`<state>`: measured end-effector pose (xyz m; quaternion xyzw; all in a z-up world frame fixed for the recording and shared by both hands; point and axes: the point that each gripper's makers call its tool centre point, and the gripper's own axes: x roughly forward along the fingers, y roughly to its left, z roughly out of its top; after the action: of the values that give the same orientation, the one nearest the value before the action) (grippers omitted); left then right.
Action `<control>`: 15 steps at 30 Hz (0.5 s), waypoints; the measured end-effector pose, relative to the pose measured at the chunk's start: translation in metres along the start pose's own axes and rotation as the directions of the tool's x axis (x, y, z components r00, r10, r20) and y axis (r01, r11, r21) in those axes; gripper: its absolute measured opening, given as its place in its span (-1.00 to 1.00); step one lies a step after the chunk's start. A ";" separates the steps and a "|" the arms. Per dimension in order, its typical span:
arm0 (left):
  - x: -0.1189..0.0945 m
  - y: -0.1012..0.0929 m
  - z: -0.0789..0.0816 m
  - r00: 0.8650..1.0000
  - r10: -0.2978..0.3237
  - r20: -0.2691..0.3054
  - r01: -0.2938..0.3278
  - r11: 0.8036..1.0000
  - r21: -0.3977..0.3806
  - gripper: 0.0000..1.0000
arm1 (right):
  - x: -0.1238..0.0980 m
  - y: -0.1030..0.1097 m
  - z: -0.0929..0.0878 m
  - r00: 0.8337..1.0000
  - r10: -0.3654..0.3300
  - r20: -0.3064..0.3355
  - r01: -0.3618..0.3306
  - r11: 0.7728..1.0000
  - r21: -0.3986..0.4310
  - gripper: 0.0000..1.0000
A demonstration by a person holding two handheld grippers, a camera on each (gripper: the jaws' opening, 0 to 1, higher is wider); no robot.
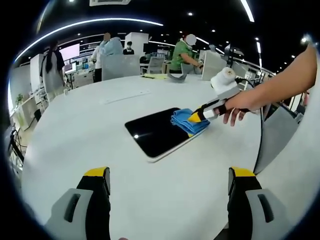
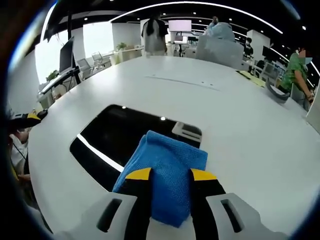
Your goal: Wipe the mirror surface with the cleaning cloth until all visible marks leave the cleaned area.
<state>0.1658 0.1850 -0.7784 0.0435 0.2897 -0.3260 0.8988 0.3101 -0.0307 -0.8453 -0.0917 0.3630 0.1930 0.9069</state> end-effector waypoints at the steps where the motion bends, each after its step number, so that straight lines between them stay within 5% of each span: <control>1: 0.000 0.000 0.000 1.000 -0.001 -0.001 0.001 1.000 0.001 0.99 | 0.001 0.000 0.001 1.000 0.000 -0.002 0.000 1.000 0.000 -0.49; 15: 0.003 0.002 0.002 1.000 0.008 0.012 -0.008 1.000 -0.009 0.99 | 0.009 -0.006 0.009 1.000 0.003 -0.012 -0.004 1.000 -0.005 -0.49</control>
<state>0.1699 0.1841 -0.7785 0.0389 0.2856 -0.3215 0.9020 0.3242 -0.0303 -0.8451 -0.0946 0.3679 0.1950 0.9042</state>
